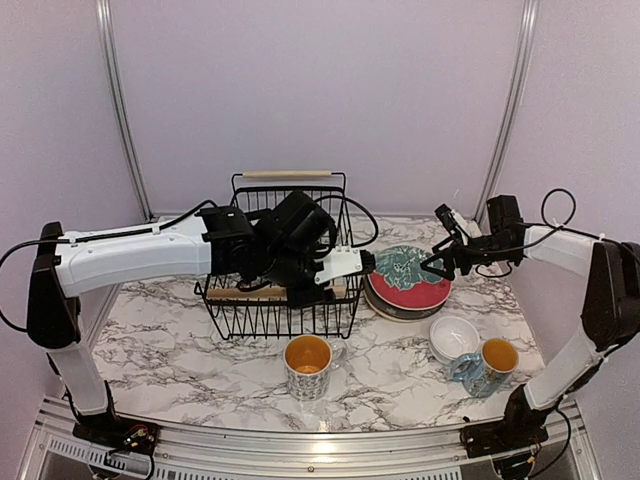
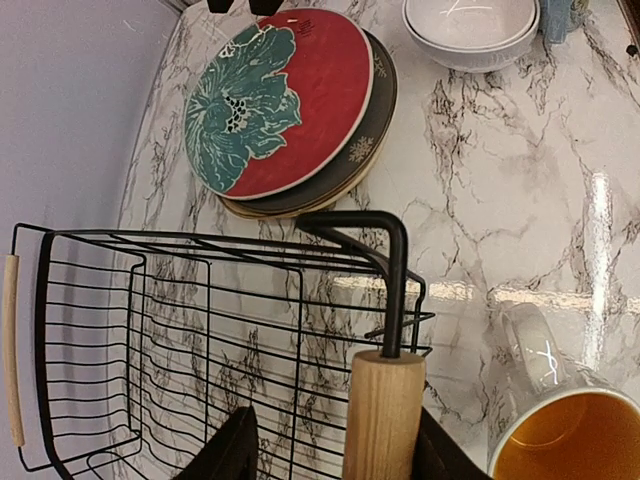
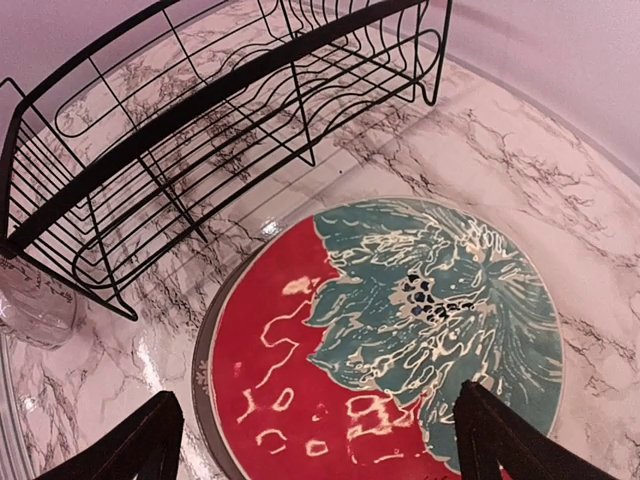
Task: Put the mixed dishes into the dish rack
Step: Move the dish rack to the center of the board.
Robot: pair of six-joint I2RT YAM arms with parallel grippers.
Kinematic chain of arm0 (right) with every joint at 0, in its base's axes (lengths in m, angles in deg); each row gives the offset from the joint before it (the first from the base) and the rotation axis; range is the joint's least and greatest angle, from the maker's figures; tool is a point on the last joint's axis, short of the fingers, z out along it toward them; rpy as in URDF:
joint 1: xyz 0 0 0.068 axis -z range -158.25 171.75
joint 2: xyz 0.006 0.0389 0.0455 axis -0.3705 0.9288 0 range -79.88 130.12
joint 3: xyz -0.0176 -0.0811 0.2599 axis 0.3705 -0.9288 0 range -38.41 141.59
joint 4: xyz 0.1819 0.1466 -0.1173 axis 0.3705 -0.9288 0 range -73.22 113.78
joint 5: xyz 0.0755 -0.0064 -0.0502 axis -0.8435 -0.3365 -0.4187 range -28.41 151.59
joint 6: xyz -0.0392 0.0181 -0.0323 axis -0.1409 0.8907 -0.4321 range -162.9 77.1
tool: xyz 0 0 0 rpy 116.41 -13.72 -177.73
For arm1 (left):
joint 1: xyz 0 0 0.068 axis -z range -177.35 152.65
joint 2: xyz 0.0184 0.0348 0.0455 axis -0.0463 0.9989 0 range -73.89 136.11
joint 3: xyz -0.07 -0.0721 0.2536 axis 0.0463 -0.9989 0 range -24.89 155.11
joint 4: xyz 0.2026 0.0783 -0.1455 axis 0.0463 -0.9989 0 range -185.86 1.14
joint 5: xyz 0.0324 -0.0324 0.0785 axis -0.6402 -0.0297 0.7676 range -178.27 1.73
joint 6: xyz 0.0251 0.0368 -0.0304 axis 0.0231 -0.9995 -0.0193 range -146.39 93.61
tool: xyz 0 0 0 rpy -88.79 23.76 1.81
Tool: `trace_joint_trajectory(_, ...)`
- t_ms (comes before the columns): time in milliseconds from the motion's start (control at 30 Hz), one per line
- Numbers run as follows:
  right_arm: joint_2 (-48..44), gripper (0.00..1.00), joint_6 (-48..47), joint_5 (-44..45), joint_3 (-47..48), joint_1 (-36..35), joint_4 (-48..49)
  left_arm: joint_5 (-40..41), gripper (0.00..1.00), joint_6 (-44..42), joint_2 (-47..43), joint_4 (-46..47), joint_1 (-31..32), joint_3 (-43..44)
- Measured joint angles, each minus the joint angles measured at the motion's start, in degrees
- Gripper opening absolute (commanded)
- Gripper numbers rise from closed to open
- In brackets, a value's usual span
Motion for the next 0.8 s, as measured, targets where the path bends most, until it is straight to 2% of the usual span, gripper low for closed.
trace_joint_trajectory(67,-0.4,0.92,0.1,0.0,0.0,0.0,-0.4,1.4,0.56,0.5,-0.2,0.0,0.7,0.9)
trace_joint_trajectory(100,-0.9,0.92,0.3,0.0,0.1,0.1,-0.6,2.4,0.66,0.9,-0.5,-0.1,1.2,1.3)
trace_joint_trajectory(133,-1.5,0.93,0.6,0.0,0.2,0.4,-1.0,3.6,0.89,1.4,-1.0,0.0,1.9,1.7)
trace_joint_trajectory(167,-2.2,0.93,0.8,0.0,0.7,0.5,-1.6,5.3,0.98,1.9,-1.9,0.2,2.7,1.9)
trace_joint_trajectory(333,-10.4,0.98,1.9,0.7,3.7,1.1,-4.0,12.0,0.99,9.9,-10.0,2.3,6.1,2.1)
trace_joint_trajectory(433,-18.5,0.98,2.7,1.1,3.4,1.1,-5.0,14.8,0.99,20.9,-19.1,5.9,7.1,-2.2)
trace_joint_trajectory(633,-36.5,0.98,4.3,3.7,-2.5,1.1,-5.5,15.4,0.99,40.4,-37.3,17.2,7.1,-25.7)
trace_joint_trajectory(800,-40.8,0.98,4.6,4.3,-4.0,1.1,-8.7,16.0,0.99,47.5,-44.1,22.5,7.8,-44.0)
